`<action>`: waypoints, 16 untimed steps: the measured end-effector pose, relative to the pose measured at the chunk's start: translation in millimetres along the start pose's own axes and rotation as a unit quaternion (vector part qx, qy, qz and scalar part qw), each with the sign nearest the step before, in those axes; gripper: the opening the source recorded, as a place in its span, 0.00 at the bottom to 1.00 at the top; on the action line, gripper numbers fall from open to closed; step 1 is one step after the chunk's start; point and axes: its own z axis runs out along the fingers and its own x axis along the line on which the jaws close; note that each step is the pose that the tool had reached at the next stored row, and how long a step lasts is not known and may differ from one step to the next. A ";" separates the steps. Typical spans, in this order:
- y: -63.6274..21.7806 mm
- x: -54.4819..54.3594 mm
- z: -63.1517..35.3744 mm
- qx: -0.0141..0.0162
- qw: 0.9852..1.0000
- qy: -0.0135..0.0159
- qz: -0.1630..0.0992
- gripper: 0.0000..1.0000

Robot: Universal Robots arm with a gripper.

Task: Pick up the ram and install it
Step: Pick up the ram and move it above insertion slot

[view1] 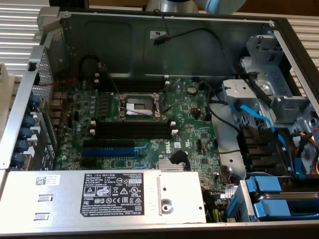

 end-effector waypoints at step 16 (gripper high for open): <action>8.0 0.1 22.7 0.000 1.000 0.000 0.000 0.31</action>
